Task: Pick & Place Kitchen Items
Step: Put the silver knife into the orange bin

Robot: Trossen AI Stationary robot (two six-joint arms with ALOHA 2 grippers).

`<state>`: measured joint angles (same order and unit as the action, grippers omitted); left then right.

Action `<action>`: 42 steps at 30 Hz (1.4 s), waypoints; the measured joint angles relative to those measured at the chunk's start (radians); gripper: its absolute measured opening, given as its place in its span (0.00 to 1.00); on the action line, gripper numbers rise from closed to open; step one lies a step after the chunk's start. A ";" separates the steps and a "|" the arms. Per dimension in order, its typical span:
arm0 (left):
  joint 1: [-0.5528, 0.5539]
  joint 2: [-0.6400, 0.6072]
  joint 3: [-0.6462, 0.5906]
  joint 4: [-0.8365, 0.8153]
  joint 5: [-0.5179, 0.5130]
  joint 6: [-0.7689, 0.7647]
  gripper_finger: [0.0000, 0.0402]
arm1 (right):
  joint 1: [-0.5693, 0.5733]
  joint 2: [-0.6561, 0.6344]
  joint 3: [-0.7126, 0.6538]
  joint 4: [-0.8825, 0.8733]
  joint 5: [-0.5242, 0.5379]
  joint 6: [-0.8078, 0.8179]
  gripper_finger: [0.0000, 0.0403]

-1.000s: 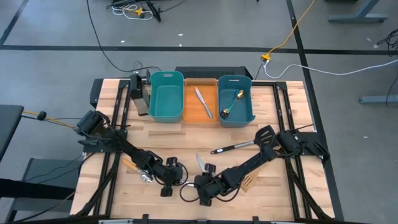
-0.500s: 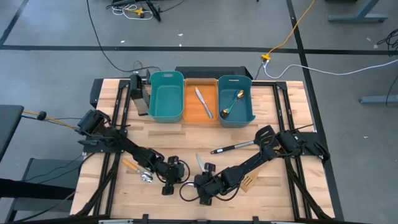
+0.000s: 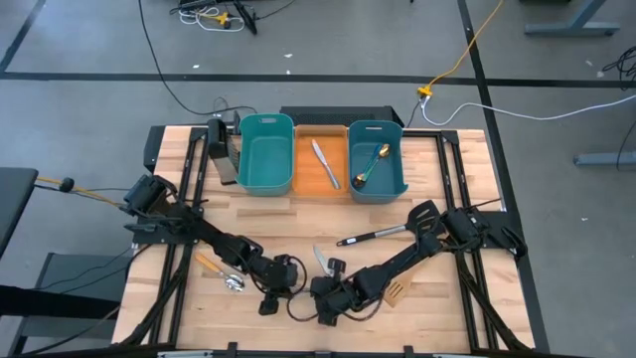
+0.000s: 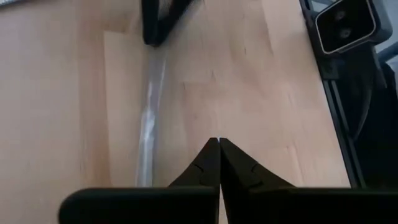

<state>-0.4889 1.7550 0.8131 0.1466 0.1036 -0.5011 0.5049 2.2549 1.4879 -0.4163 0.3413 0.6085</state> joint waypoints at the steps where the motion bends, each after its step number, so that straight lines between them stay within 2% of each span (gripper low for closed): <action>1: 0.000 0.000 0.000 0.002 -0.002 0.000 0.00 | -0.003 0.000 -0.001 -0.004 -0.017 0.007 0.03; 10: 0.000 -0.011 0.000 -0.006 -0.002 0.015 0.00 | -0.005 -0.009 -0.002 0.000 -0.019 0.012 0.02; 14: 0.000 -0.038 0.000 -0.016 -0.004 0.016 0.00 | -0.014 -0.051 -0.009 -0.002 -0.015 0.005 0.02; 21: -0.001 -0.116 -0.001 -0.087 -0.077 0.031 0.01 | -0.048 -0.128 -0.017 -0.151 0.104 -0.013 0.02; 29: -0.002 -0.256 -0.001 -0.139 -0.154 0.129 0.02 | -0.091 -0.172 -0.015 -0.206 0.119 -0.034 0.02; 42: -0.002 -0.560 -0.001 -0.138 -0.155 0.365 0.04 | -0.215 -0.281 -0.011 -0.304 0.146 -0.080 0.02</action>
<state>-0.4911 1.1953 0.8120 0.0090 -0.0517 -0.1360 0.2899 1.9741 1.4765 -0.7203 0.4870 0.5283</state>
